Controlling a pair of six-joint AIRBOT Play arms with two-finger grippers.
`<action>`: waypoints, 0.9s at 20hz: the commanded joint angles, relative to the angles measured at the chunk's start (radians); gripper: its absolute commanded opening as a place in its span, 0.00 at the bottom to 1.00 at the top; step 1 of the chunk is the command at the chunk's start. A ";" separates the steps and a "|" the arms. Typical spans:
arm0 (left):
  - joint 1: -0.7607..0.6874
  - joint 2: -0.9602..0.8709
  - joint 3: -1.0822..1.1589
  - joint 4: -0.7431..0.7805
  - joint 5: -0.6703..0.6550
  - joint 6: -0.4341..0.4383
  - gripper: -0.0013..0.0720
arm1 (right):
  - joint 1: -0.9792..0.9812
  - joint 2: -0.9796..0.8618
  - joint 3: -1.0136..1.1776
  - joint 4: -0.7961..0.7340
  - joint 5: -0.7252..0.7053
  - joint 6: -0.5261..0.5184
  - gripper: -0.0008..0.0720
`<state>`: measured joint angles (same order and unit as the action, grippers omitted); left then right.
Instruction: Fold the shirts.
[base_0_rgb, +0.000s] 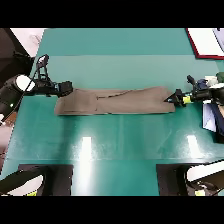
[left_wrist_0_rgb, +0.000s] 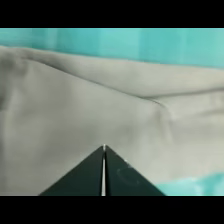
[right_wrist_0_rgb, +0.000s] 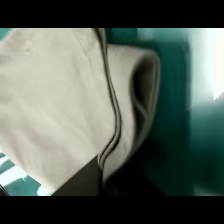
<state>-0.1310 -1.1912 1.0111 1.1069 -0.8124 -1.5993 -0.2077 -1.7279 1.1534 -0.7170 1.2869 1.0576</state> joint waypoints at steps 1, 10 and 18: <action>0.000 -0.026 0.015 -0.206 -0.050 0.117 0.05 | 0.022 0.047 0.001 0.018 -0.029 -0.057 0.03; -0.328 -0.450 0.418 -0.213 -0.072 0.168 0.05 | 0.149 0.197 0.374 0.019 0.184 0.145 0.03; -0.461 -0.835 0.790 -0.189 -0.099 0.148 0.05 | 0.372 0.150 0.709 0.018 0.214 0.260 0.03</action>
<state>-0.5617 -1.9175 1.6966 0.9081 -0.8917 -1.4349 0.0925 -1.5536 1.7447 -0.6979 1.4830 1.2709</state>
